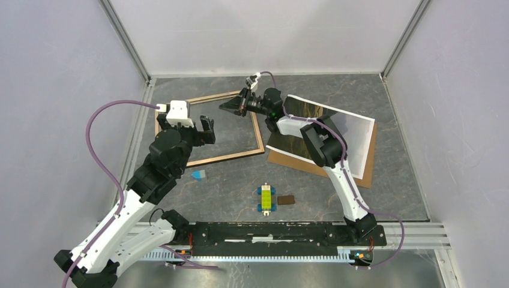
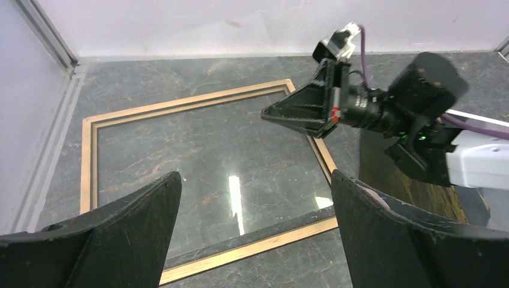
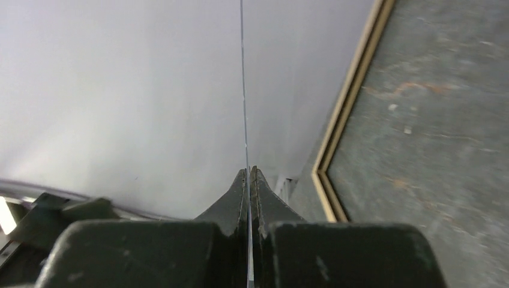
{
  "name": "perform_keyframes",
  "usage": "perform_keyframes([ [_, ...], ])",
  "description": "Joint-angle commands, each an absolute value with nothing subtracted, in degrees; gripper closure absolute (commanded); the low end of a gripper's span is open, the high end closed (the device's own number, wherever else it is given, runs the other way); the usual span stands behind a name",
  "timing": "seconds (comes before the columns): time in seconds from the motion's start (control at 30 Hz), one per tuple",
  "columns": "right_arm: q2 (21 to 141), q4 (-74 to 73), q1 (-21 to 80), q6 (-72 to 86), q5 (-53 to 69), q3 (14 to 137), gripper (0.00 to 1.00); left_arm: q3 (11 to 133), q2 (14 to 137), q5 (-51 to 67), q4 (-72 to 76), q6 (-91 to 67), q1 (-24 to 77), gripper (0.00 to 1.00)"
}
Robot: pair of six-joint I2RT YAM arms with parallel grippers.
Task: Put the photo into the frame
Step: Place the photo frame item in the photo frame.
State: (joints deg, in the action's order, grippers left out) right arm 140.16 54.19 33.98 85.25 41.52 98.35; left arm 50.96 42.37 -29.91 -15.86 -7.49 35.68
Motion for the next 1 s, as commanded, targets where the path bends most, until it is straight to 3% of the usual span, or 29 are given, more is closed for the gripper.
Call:
perform_keyframes([
  [0.0, 144.55, 44.19, 33.20, 79.60, 40.41, 105.70, 1.00, 50.80, 42.66, -29.71, -13.38, -7.91, 35.24, 0.00],
  [0.33, 144.79, 27.69, 29.98, 67.22, 40.17, 106.86, 1.00, 51.15, 45.25, -29.62, -13.77, -8.26, 34.81, 0.00],
  [0.97, 143.28, 24.90, 29.15, 62.20, 43.01, 106.25, 1.00, 51.51, 47.41, -29.71, -13.70, -8.17, 33.75, 0.00],
])
